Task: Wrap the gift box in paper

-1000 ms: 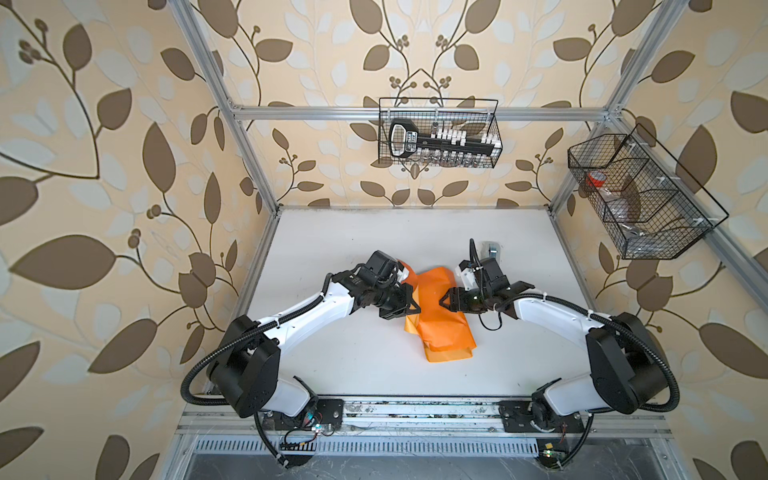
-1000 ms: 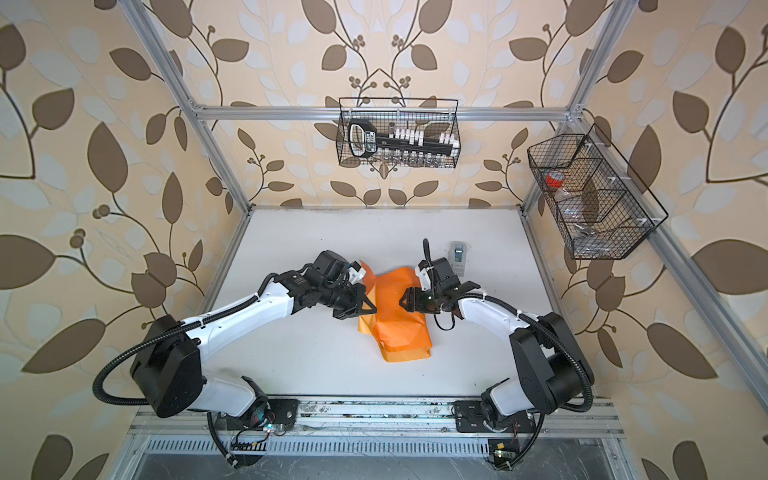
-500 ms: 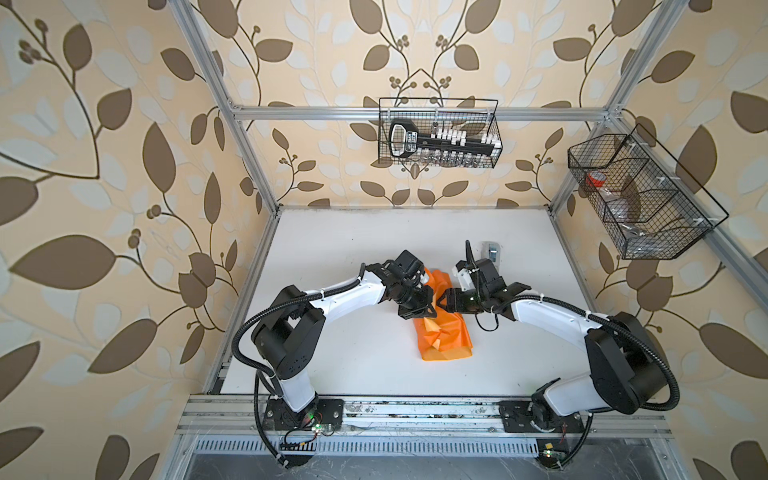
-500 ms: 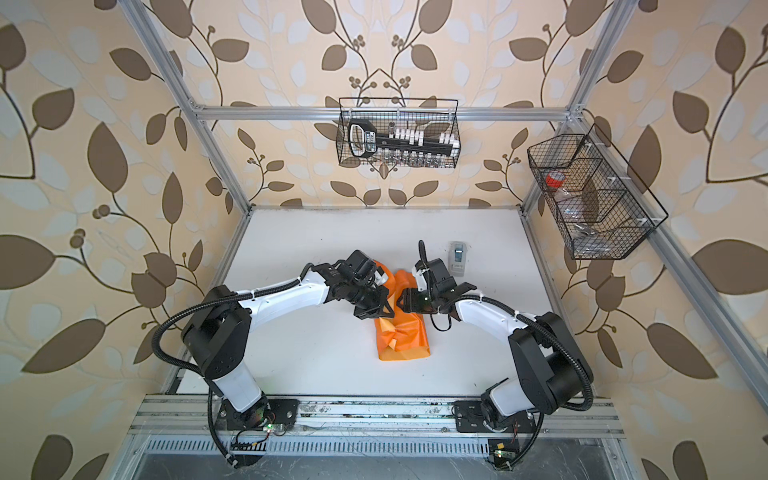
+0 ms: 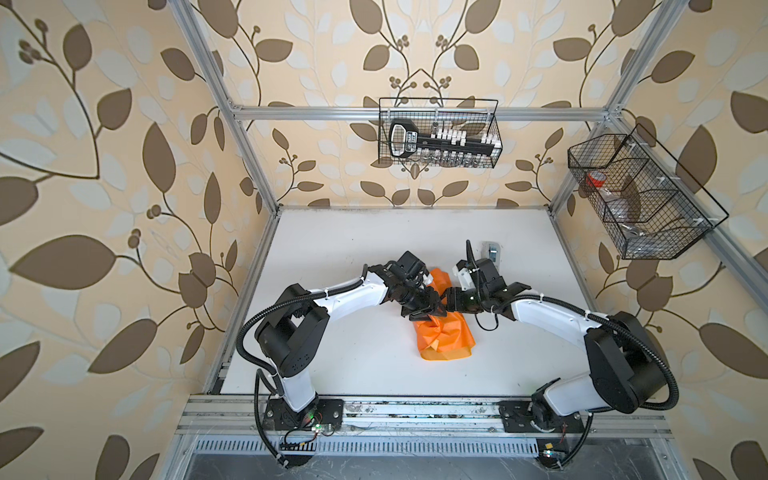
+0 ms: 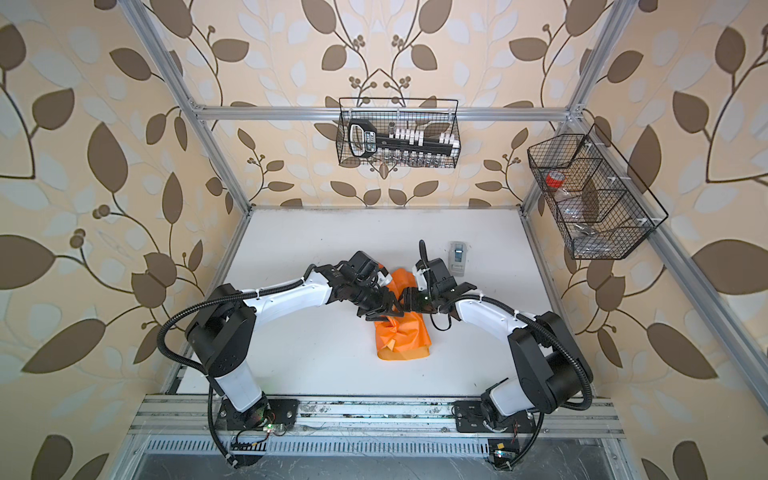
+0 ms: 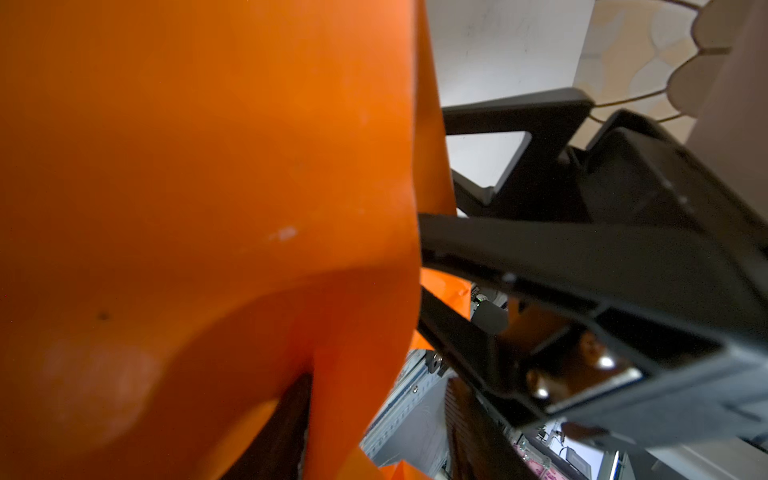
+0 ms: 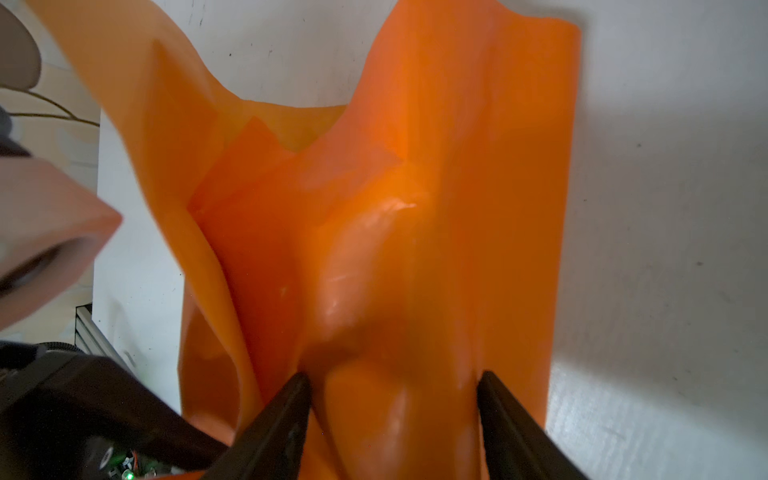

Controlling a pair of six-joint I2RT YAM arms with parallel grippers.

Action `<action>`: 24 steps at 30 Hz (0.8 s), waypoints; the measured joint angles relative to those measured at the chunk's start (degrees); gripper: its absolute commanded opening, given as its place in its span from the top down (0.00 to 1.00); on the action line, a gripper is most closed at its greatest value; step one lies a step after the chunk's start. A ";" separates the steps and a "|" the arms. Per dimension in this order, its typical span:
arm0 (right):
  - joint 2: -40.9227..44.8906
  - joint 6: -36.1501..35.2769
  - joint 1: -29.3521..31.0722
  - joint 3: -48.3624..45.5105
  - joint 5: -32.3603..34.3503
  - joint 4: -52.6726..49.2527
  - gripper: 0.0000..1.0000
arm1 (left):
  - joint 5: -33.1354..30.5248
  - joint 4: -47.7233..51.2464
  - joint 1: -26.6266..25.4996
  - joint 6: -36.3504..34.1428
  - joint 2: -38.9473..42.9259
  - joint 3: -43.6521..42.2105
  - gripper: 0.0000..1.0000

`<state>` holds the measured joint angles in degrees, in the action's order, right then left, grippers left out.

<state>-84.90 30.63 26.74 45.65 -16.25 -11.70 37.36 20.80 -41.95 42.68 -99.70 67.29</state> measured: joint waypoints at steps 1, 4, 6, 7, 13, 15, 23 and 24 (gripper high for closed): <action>0.00 0.11 -0.09 -0.02 0.00 0.04 0.36 | 0.26 -0.55 0.02 0.02 0.15 -0.33 0.39; 0.00 0.90 -0.61 -0.22 0.00 0.79 0.36 | 2.14 -3.21 0.00 0.76 1.01 -1.75 0.27; -0.04 1.16 -0.33 -0.50 -0.81 1.07 0.36 | 2.71 -5.84 -0.13 1.92 1.07 -2.14 0.24; -0.04 1.29 -0.22 -0.72 -1.09 1.29 0.36 | 2.78 -6.78 -0.13 2.21 1.05 -2.36 0.17; 0.42 2.36 -1.36 -0.79 -3.78 1.29 0.36 | 3.96 -8.22 0.28 3.39 1.31 -2.97 0.14; 0.39 2.38 -1.44 -0.81 -4.04 1.27 0.36 | 3.63 -7.93 0.24 3.28 1.51 -2.93 0.14; 0.50 2.38 -2.38 -2.14 -6.03 1.16 0.36 | -0.57 -3.82 -0.13 0.66 3.69 -1.81 0.21; 0.63 2.38 -2.78 -2.16 -6.36 1.01 0.36 | -0.61 -3.87 -0.13 0.61 3.91 -1.81 0.23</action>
<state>-84.27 33.01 23.97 43.48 -22.61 -10.70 36.75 16.93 -42.09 43.29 -95.79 65.47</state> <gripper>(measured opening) 0.641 0.799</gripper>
